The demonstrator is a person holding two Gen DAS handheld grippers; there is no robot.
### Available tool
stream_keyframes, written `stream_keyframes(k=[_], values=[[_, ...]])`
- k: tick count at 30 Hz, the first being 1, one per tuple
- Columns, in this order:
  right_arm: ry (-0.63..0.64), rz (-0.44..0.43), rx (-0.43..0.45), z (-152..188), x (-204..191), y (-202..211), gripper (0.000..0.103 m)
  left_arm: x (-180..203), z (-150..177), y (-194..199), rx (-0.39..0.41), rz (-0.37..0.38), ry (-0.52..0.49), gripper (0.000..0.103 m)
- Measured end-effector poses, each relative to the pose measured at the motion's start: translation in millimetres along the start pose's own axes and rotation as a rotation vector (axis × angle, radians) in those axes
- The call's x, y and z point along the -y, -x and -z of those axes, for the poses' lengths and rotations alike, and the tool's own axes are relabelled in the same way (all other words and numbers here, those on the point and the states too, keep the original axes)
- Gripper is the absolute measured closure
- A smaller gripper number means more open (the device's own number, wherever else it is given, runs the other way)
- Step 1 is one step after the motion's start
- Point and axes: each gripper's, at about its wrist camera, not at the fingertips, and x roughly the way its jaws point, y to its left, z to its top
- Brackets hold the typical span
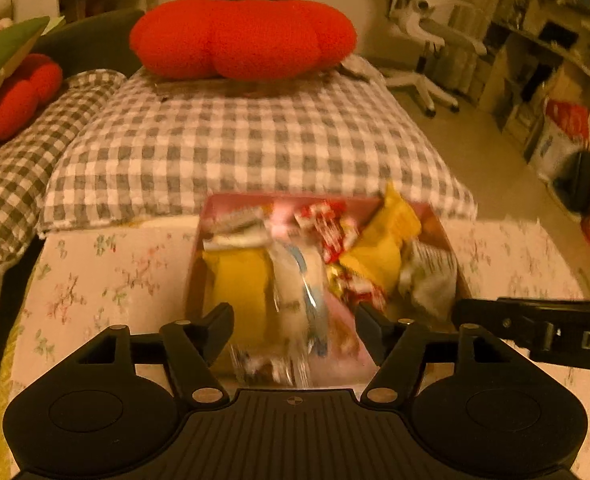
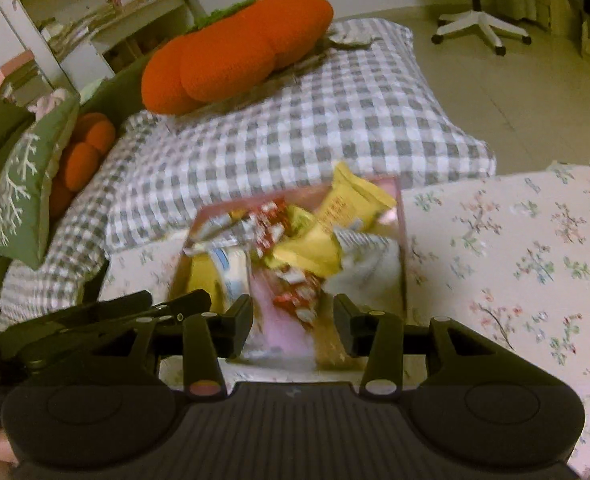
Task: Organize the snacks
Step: 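Lower both packets into the silver box and open both grippers, then grasp the gold bar with the left gripper while the right gripper grasps the white paper wrapper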
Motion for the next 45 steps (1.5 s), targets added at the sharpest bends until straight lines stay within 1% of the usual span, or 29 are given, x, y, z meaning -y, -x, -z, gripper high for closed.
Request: stream_keyframes(k=[3, 5, 8, 11, 15, 19, 21, 23, 27, 32, 33, 35, 40, 45], values=[[0.018, 0.055, -0.03, 10, 3, 4, 0.06, 8, 13, 3, -0.037, -0.004, 0.007, 0.034], [0.022, 0.07, -0.044, 17, 7, 10, 0.058, 13, 22, 5, -0.063, 0.001, 0.014, 0.034], [0.015, 0.095, -0.055, 25, 14, 21, 0.056, 23, 33, 11, -0.083, 0.009, 0.016, 0.033], [-0.001, 0.095, -0.061, 33, 21, 33, 0.055, 34, 43, 21, -0.09, 0.019, 0.018, 0.033], [-0.013, 0.119, -0.061, 45, 26, 47, 0.051, 45, 56, 35, -0.098, 0.028, 0.02, 0.031], [-0.016, 0.13, -0.068, 58, 31, 58, 0.051, 57, 68, 48, -0.09, 0.027, 0.001, 0.03], [-0.029, 0.131, -0.067, 61, 35, 64, 0.049, 61, 72, 53, -0.084, 0.03, 0.0, 0.028], [-0.046, 0.131, -0.064, 65, 37, 69, 0.047, 64, 77, 58, -0.084, 0.042, 0.004, 0.028], [-0.06, 0.151, -0.066, 74, 38, 75, 0.045, 71, 88, 65, -0.094, 0.064, 0.011, 0.028], [-0.059, 0.149, -0.079, 84, 34, 78, 0.041, 75, 100, 73, -0.098, 0.08, 0.006, 0.026], [-0.054, 0.153, -0.081, 86, 33, 78, 0.041, 76, 103, 73, -0.098, 0.08, 0.002, 0.024], [-0.05, 0.165, -0.089, 87, 33, 76, 0.04, 75, 108, 72, -0.104, 0.076, -0.002, 0.023], [-0.07, 0.172, -0.101, 86, 34, 72, 0.037, 67, 119, 61, -0.15, 0.103, 0.048, 0.023], [-0.037, 0.187, -0.126, 88, 29, 64, 0.035, 69, 134, 44, -0.207, 0.117, 0.037, 0.023]])
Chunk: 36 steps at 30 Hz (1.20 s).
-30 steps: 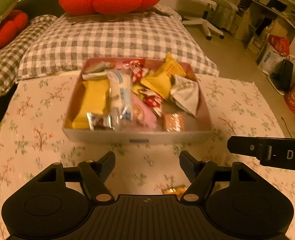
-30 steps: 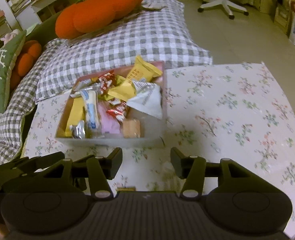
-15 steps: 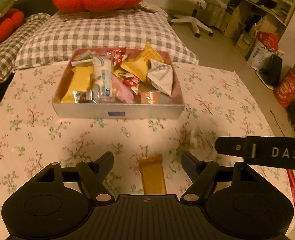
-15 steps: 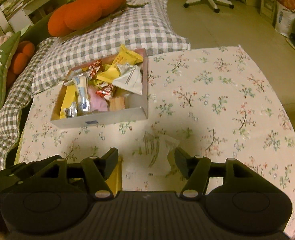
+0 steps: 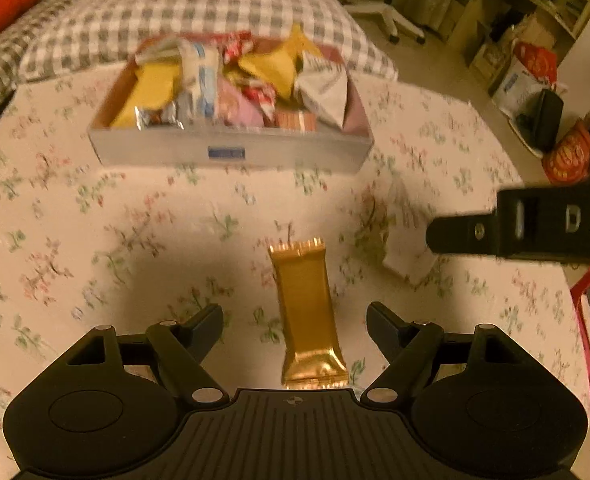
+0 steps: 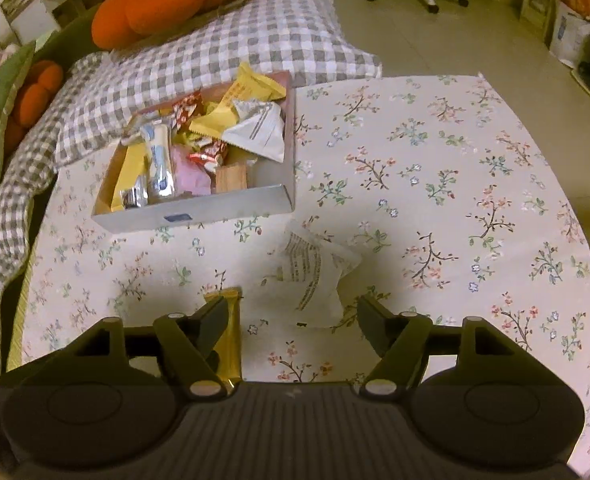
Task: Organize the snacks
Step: 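Grasp the gold bar with the left gripper while the right gripper grasps the white paper wrapper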
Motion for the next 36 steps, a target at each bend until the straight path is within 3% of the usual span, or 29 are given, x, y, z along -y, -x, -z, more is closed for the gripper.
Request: stream_keyframes(k=[10, 13, 17, 20, 22, 25, 30, 36], values=[[-0.021, 0.019, -0.037, -2, 3, -13, 0.029, 3, 16, -35, -0.026, -0.015, -0.001, 0.023], [-0.027, 0.03, -0.041, -2, 6, -15, 0.027, 8, 19, -39, 0.001, -0.031, -0.039, 0.016], [-0.025, 0.051, -0.053, -2, 7, -22, 0.023, 13, 23, -42, 0.031, -0.061, -0.079, 0.019], [-0.025, 0.063, -0.069, -3, 9, -32, 0.023, 16, 24, -42, 0.047, -0.071, -0.101, 0.028], [-0.042, 0.051, -0.081, -4, 13, -37, 0.023, 14, 24, -39, 0.061, -0.053, -0.096, 0.046], [-0.089, 0.002, -0.094, -5, 17, -43, 0.022, 9, 22, -37, 0.069, -0.03, -0.076, 0.061], [-0.147, -0.023, -0.105, -8, 21, -52, 0.022, 0, 20, -32, 0.073, -0.012, -0.052, 0.071], [-0.192, -0.035, -0.105, -12, 24, -62, 0.022, -6, 20, -29, 0.069, -0.02, -0.061, 0.076]])
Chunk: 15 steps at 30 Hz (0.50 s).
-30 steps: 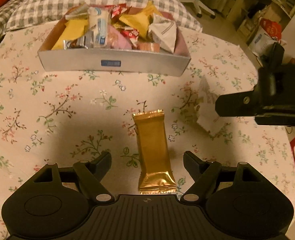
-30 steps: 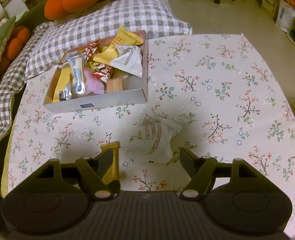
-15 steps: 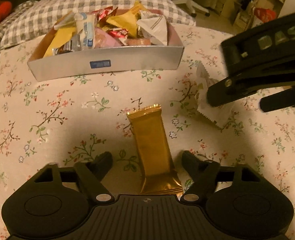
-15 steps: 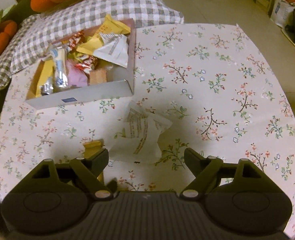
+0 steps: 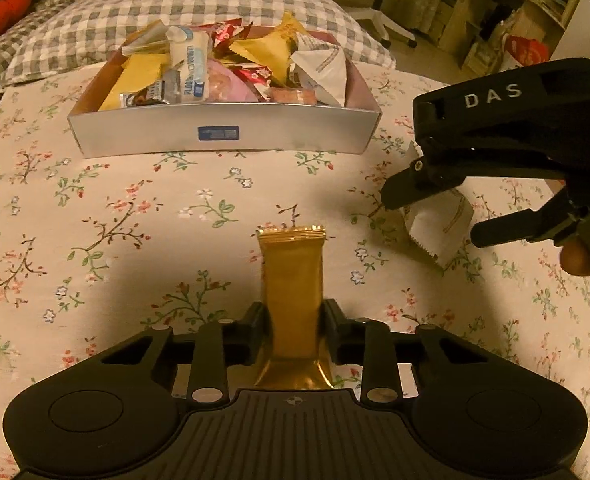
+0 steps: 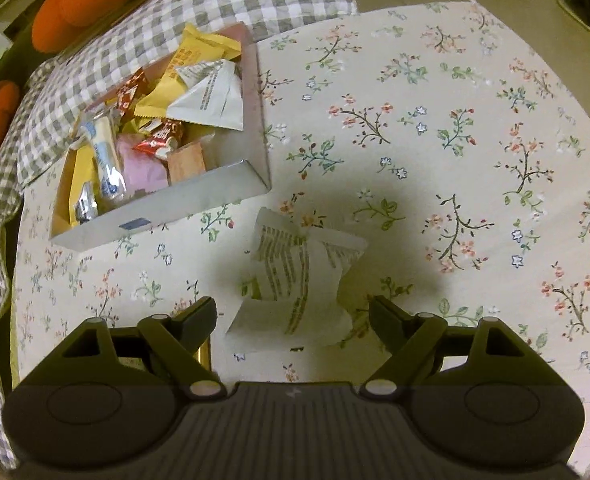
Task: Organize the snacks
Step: 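Grasp the gold bar with the left gripper while the right gripper grasps the white paper wrapper, then carry the gold bar and white wrapper toward the silver box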
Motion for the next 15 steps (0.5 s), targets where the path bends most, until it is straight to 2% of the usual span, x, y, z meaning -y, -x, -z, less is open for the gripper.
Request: stream_keyframes(k=[7, 11, 15], values=[[-0.008, 0.033, -0.001, -4, -3, -10, 0.023, -8, 3, 1, 0.008, -0.039, -0.034, 0.076], [-0.009, 0.053, -0.042, -5, -4, -20, 0.036, -10, 3, 2, 0.008, -0.046, -0.041, 0.076], [-0.006, 0.063, -0.043, -5, -4, -22, 0.04, -11, 3, 2, 0.008, -0.054, -0.049, 0.076]])
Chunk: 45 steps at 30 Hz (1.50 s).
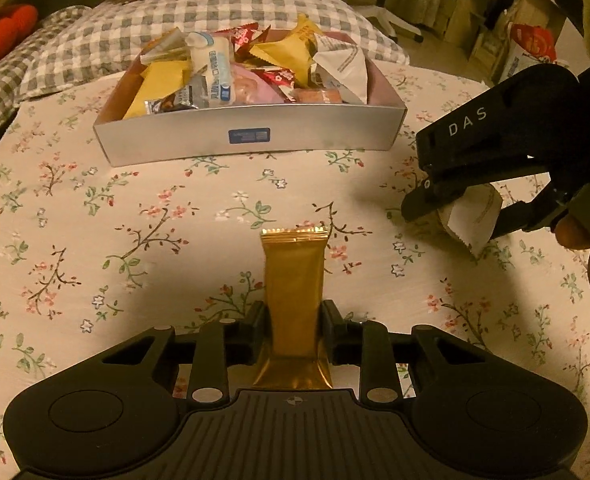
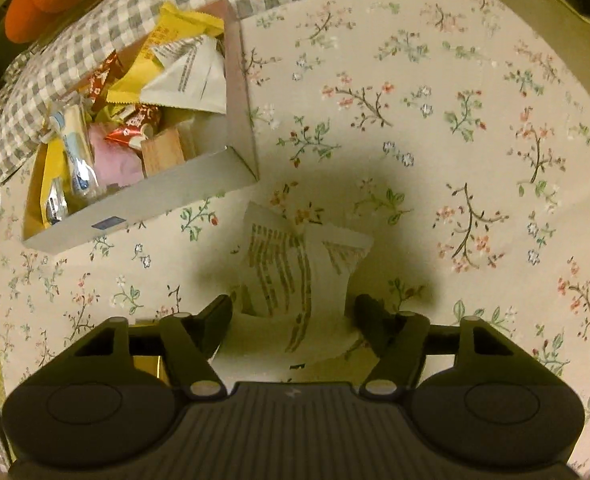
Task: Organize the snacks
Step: 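Carry the gold bar and white wrapper toward the silver box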
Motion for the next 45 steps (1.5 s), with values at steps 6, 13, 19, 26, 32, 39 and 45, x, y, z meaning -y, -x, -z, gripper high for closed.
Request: stream_keyframes(k=[6, 13, 19, 26, 32, 39, 45], values=[[0.043, 0.037, 0.008, 3, -6, 0, 0.05, 0, 1, 0, -0.001, -0.009, -0.005, 0.076], [0.064, 0.027, -0.004, 5, -14, 6, 0.056, 0, 1, 0, -0.001, -0.02, -0.012, 0.076], [0.125, 0.035, -0.004, 11, -29, 10, 0.057, 0, 1, 0, -0.002, -0.024, -0.016, 0.076], [0.163, 0.016, -0.018, 16, -37, 13, 0.057, -3, 2, 1, -0.008, -0.033, -0.007, 0.076], [0.175, -0.006, -0.031, 19, -42, 13, 0.057, -9, 1, 5, -0.019, -0.036, 0.013, 0.077], [0.169, -0.032, -0.033, 19, -44, 15, 0.056, -21, -2, 11, -0.016, -0.029, 0.042, 0.076], [0.179, -0.058, -0.032, 22, -49, 19, 0.056, -30, -5, 15, -0.001, -0.048, 0.061, 0.076]])
